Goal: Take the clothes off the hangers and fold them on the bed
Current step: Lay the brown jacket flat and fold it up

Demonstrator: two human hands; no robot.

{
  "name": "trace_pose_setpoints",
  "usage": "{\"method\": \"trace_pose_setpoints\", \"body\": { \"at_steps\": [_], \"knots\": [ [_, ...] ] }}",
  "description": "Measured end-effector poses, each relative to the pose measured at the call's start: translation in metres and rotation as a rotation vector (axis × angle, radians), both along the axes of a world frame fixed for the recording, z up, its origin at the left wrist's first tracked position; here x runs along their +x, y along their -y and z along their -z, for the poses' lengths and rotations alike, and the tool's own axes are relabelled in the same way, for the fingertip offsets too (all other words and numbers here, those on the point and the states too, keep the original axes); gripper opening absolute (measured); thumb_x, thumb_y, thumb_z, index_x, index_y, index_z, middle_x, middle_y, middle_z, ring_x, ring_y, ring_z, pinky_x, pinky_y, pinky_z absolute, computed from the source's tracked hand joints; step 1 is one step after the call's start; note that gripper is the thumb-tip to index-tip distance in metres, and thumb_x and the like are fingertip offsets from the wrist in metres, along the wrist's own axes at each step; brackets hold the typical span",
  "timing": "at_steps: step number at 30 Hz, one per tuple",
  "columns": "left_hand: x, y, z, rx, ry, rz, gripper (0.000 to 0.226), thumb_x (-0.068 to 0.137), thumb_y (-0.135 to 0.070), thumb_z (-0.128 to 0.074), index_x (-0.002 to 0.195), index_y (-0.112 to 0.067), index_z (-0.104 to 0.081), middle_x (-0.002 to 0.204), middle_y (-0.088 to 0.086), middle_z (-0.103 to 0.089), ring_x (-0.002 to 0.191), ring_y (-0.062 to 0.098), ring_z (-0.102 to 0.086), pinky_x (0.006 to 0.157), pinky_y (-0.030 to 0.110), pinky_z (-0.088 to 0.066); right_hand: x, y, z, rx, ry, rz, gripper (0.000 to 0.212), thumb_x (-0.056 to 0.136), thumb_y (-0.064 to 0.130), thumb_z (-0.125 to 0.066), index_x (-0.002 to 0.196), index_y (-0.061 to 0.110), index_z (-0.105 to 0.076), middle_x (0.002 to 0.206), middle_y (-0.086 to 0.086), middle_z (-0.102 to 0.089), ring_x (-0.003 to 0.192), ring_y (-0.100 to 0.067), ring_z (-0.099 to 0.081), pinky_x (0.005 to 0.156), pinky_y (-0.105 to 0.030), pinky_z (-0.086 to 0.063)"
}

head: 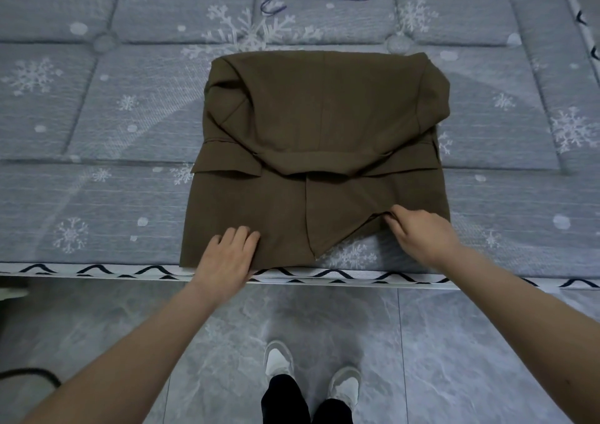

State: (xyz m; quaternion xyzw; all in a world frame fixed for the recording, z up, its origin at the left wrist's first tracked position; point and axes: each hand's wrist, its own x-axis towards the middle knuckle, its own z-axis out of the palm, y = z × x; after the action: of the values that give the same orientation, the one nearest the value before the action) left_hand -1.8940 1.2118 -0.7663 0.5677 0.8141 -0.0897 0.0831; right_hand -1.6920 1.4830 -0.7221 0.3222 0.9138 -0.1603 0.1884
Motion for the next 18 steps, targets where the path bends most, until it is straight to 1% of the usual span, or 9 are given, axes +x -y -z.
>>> {"method": "trace_pose_setpoints", "body": {
  "at_steps": [2, 4, 6, 9, 12, 13, 14, 16, 18],
  "knots": [
    [-0.002, -0.001, -0.002, 0.049, -0.012, -0.022, 0.060, 0.052, -0.009, -0.082, 0.104, -0.005, -0.052, 0.087, 0.012, -0.058, 0.068, 0.028, -0.057, 0.051, 0.032, -0.049, 0.000, 0.000, -0.003, -0.020, 0.024, 0.008, 0.032, 0.101, 0.039, -0.027, 0.102, 0.015, -0.048, 0.093, -0.013, -0.065, 0.082, -0.036, -0.061, 0.063, -0.036, -0.043],
    [-0.007, -0.003, -0.005, 0.059, -0.007, -0.038, 0.055, 0.048, 0.003, -0.079, 0.096, -0.006, -0.054, 0.080, 0.010, -0.057, 0.061, 0.026, -0.056, 0.043, 0.028, -0.046, 0.000, -0.001, -0.006, -0.044, 0.050, 0.013, 0.026, 0.101, 0.035, -0.029, 0.103, 0.014, -0.045, 0.092, -0.012, -0.063, 0.080, -0.034, -0.059, 0.062, -0.036, -0.042],
    [-0.011, -0.007, -0.014, 0.013, 0.012, -0.079, 0.048, 0.044, 0.007, -0.080, 0.083, -0.007, -0.058, 0.076, 0.009, -0.054, 0.055, 0.025, -0.054, 0.038, 0.026, -0.038, 0.001, -0.001, -0.013, -0.081, 0.112, -0.014, 0.016, 0.099, 0.025, -0.035, 0.109, 0.013, -0.039, 0.090, -0.009, -0.059, 0.075, -0.030, -0.056, 0.060, -0.035, -0.042],
    [-0.022, -0.015, -0.033, -0.063, -0.019, -0.160, 0.047, 0.034, 0.008, -0.081, 0.070, -0.009, -0.056, 0.071, 0.010, -0.051, 0.053, 0.028, -0.051, 0.042, 0.026, -0.024, 0.000, -0.004, -0.024, -0.106, 0.196, -0.048, 0.017, 0.093, 0.011, -0.041, 0.108, 0.013, -0.032, 0.091, -0.006, -0.053, 0.075, -0.027, -0.053, 0.059, -0.034, -0.039],
    [-0.038, -0.021, -0.052, -0.063, -0.044, -0.209, 0.044, 0.028, 0.009, -0.083, 0.059, -0.008, -0.056, 0.060, 0.010, -0.050, 0.048, 0.029, -0.051, 0.041, 0.026, -0.031, -0.001, -0.011, -0.036, -0.036, 0.141, -0.065, 0.010, 0.092, 0.008, -0.043, 0.100, 0.012, -0.040, 0.106, -0.009, -0.051, 0.089, -0.031, -0.056, 0.062, -0.034, -0.039],
    [-0.042, -0.024, -0.062, -0.080, -0.051, -0.217, 0.041, 0.032, 0.007, -0.084, 0.060, -0.008, -0.058, 0.060, 0.010, -0.050, 0.048, 0.030, -0.053, 0.041, 0.027, -0.034, -0.002, -0.015, -0.040, -0.006, 0.105, -0.066, 0.011, 0.092, 0.009, -0.044, 0.103, 0.010, -0.045, 0.109, -0.009, -0.049, 0.092, -0.031, -0.055, 0.062, -0.034, -0.040],
    [-0.049, -0.029, -0.075, -0.107, -0.051, -0.238, 0.034, 0.043, 0.006, -0.083, 0.065, -0.007, -0.061, 0.065, 0.011, -0.053, 0.054, 0.031, -0.056, 0.043, 0.030, -0.037, -0.005, -0.022, -0.047, 0.033, 0.058, -0.066, 0.014, 0.092, 0.009, -0.045, 0.106, 0.008, -0.049, 0.109, -0.010, -0.046, 0.092, -0.032, -0.054, 0.061, -0.034, -0.038],
    [-0.061, -0.037, -0.094, -0.106, -0.025, -0.293, 0.020, 0.071, 0.005, -0.067, 0.088, -0.005, -0.062, 0.085, 0.014, -0.058, 0.078, 0.035, -0.059, 0.056, 0.037, -0.042, -0.012, -0.033, -0.060, 0.097, -0.030, -0.038, 0.017, 0.092, 0.005, -0.046, 0.106, 0.006, -0.055, 0.104, -0.013, -0.045, 0.087, -0.033, -0.053, 0.058, -0.034, -0.034],
    [-0.075, -0.050, -0.112, -0.068, -0.015, -0.329, 0.025, 0.080, 0.006, -0.056, 0.102, -0.005, -0.058, 0.097, 0.015, -0.058, 0.092, 0.035, -0.056, 0.066, 0.041, -0.045, -0.022, -0.044, -0.079, 0.139, -0.084, 0.039, 0.020, 0.093, 0.003, -0.046, 0.109, 0.008, -0.055, 0.104, -0.012, -0.048, 0.085, -0.033, -0.055, 0.059, -0.035, -0.037]
  ]
}}
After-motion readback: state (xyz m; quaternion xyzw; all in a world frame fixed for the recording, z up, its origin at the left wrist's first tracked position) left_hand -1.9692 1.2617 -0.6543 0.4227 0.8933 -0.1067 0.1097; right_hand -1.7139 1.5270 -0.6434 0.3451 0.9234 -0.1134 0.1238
